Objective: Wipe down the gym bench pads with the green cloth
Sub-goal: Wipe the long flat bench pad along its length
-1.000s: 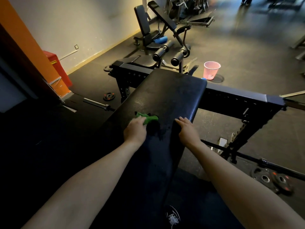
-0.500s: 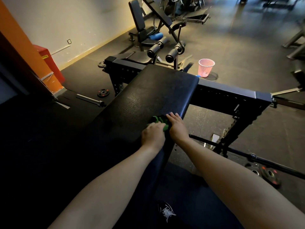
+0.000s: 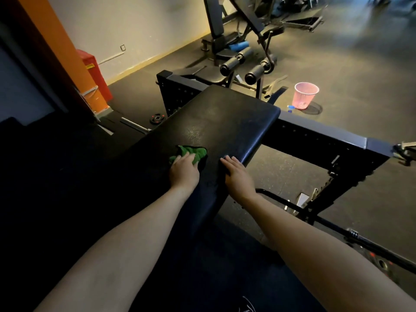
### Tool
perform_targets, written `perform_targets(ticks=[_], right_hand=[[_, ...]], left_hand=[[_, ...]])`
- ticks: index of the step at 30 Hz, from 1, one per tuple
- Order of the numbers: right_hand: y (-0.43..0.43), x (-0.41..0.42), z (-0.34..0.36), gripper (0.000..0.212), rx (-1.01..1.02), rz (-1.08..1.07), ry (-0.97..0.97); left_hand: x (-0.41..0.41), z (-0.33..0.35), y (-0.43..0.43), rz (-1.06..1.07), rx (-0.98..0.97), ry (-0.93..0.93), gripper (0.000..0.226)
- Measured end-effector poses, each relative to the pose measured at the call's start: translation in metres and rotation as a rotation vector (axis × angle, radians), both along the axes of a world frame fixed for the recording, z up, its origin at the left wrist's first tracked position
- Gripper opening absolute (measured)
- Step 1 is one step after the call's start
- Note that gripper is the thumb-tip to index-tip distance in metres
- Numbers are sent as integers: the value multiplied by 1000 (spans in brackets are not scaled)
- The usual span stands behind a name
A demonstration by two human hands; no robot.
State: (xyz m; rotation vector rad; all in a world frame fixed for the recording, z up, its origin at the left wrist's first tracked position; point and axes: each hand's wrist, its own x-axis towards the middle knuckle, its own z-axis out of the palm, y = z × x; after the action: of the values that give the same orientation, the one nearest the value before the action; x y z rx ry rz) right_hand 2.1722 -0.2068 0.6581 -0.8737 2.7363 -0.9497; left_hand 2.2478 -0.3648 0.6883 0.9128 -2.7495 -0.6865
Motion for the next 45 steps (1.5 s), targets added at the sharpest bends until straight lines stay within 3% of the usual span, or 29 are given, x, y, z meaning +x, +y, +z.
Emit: perform_targets(ticks=[6,13,17,20,23,26,31,35,38,42,45], right_hand=[[21,-22,6,60,-55,193,-83],[34,-19,1,58,-68,284,-26],[40,-23,-2,62,-14,336,12],[44,-31,1,60,-38,400,-24],[41,-35,1,66,-64,392,-111],[40,-39,4,69,-115,388,-222],[48,-35,11,80,-121,331,-279],[51,-29,15,73,-137,323,-280],[52,-23,11,61,-175,274,-310],[53,-9,23,38,-381,165,-346],[53,11,38,38,-503,294,-389]], left_hand=[[9,5,64,-11,-132,56,36],[29,3,115,-56,-183,90,34],[40,2,117,-122,-125,113,35],[31,7,92,13,-107,190,35],[18,10,77,136,-52,133,40],[9,-1,99,111,-67,13,43],[10,-5,130,106,-176,20,44],[20,-3,150,50,-175,75,37],[23,4,154,86,-51,122,32],[23,27,146,293,341,303,33],[25,38,141,425,561,384,35]])
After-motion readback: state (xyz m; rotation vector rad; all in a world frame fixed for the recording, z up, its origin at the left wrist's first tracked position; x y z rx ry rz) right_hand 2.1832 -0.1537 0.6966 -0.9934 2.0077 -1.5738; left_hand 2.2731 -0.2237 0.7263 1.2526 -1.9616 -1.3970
